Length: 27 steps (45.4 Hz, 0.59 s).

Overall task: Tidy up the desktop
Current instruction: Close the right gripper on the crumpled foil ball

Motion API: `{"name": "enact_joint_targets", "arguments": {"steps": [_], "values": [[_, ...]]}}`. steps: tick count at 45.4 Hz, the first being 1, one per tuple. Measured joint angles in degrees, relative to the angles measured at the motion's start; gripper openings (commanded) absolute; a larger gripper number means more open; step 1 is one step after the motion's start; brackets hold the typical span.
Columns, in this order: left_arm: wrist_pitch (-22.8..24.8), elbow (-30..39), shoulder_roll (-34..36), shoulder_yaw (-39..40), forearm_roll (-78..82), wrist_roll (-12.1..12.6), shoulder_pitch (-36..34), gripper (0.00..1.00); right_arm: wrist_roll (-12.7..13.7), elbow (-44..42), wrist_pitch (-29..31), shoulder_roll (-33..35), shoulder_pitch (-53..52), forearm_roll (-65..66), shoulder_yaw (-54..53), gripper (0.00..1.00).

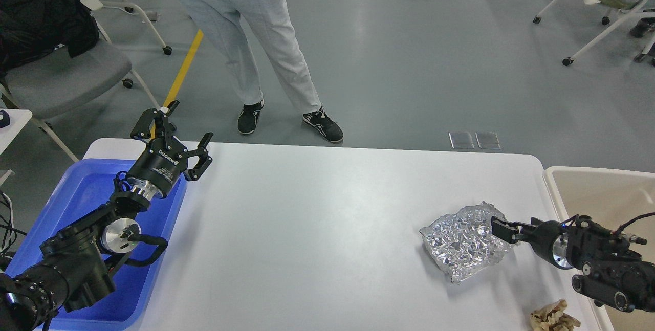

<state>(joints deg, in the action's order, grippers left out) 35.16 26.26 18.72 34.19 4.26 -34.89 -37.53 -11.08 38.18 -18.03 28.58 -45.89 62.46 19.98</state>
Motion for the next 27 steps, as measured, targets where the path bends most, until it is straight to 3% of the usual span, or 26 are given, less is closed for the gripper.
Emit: {"name": "enact_joint_targets", "arguments": {"steps": [18, 24, 27], "values": [[0.00, -0.03, 0.00, 0.00, 0.00, 0.00, 0.00, 1.00, -0.07, -10.15, 0.17, -6.72, 0.47, -0.28, 5.06, 0.96], [0.00, -0.03, 0.00, 0.00, 0.00, 0.00, 0.00, 1.00, -0.18, -12.09, 0.22, -8.09, 0.55, -0.32, 6.17, 0.85], [0.00, -0.02, 0.00, 0.00, 0.00, 0.00, 0.00, 1.00, -0.39, -12.72, 0.23, -8.53, 0.56, -0.36, 6.54, 0.70]]}}
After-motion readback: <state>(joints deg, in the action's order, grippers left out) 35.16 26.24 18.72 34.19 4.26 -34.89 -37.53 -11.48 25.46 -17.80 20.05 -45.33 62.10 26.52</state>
